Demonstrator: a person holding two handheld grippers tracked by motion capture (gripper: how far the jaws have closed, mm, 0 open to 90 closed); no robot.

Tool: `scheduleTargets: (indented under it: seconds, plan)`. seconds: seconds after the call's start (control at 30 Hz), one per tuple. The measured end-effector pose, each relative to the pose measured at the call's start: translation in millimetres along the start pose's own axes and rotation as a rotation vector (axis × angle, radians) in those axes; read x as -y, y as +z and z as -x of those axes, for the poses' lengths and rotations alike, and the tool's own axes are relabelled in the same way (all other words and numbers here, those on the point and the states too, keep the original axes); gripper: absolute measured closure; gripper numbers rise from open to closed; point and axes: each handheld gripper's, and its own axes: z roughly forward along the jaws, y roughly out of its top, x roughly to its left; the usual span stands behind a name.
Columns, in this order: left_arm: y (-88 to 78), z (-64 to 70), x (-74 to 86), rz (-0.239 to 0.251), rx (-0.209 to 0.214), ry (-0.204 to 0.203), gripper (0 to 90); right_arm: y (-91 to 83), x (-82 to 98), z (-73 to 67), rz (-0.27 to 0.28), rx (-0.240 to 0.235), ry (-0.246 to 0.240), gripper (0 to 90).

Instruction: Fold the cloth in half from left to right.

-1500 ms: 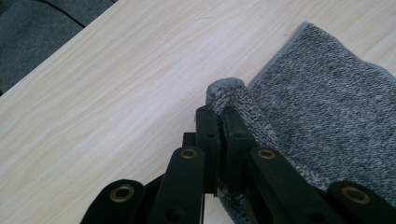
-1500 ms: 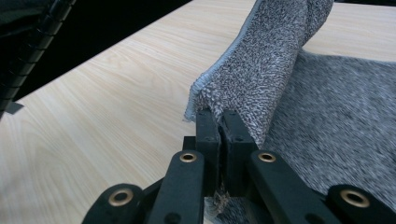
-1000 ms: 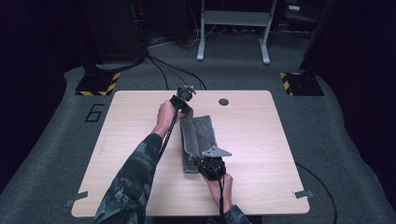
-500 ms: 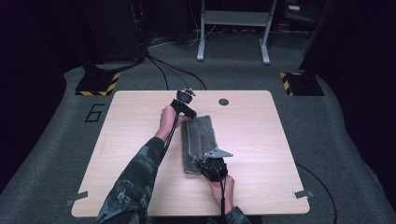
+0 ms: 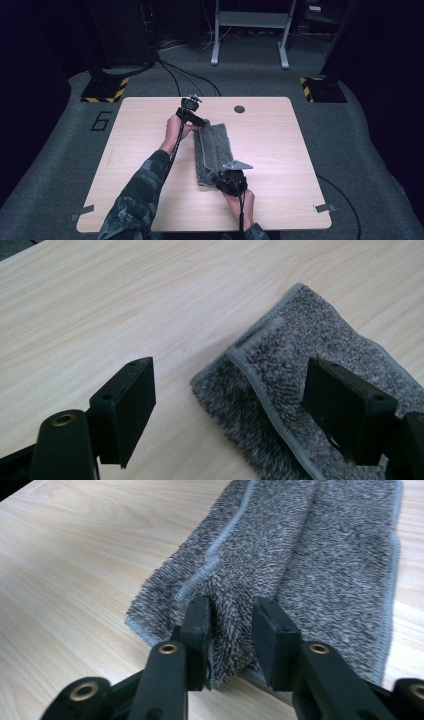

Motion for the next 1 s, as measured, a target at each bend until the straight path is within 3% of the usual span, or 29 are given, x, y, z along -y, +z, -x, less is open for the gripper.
scheduleTargets:
  seconds: [0.27, 0.43, 0.47, 0.63, 0.67, 0.83, 1.0]
  plan:
    - [-4.9, -8.9, 0.9, 0.029, -0.009, -0.027, 22.3, -8.9, -1.6, 1.6, 0.001, 0.04, -0.003, 58.4]
    - [-6.0, -10.8, 1.4, 0.011, -0.024, -0.023, 23.2, -13.0, -9.1, -8.7, 0.026, 0.036, -0.052, 44.6]
    - [-6.3, -11.8, 1.7, 0.01, -0.026, -0.026, 23.5, -10.8, -11.9, -13.7, 0.023, 0.025, -0.068, 36.5]
    - [-4.5, -16.1, 3.2, -0.011, -0.058, -0.034, 24.7, -3.7, -15.7, -21.9, -0.013, 0.043, -0.111, 37.3]
    - [-1.7, -17.6, 4.1, -0.026, -0.081, -0.036, 25.1, -0.2, -17.3, -21.7, -0.028, 0.055, -0.122, 42.2]
    - [8.5, -20.4, 6.1, -0.046, -0.075, -0.049, 25.3, 0.1, -17.5, -16.8, -0.035, 0.069, -0.107, 45.2]
    - [20.5, -11.6, 4.2, -0.04, -0.037, -0.064, 24.9, -4.1, -15.9, -10.0, -0.029, 0.087, -0.088, 45.3]
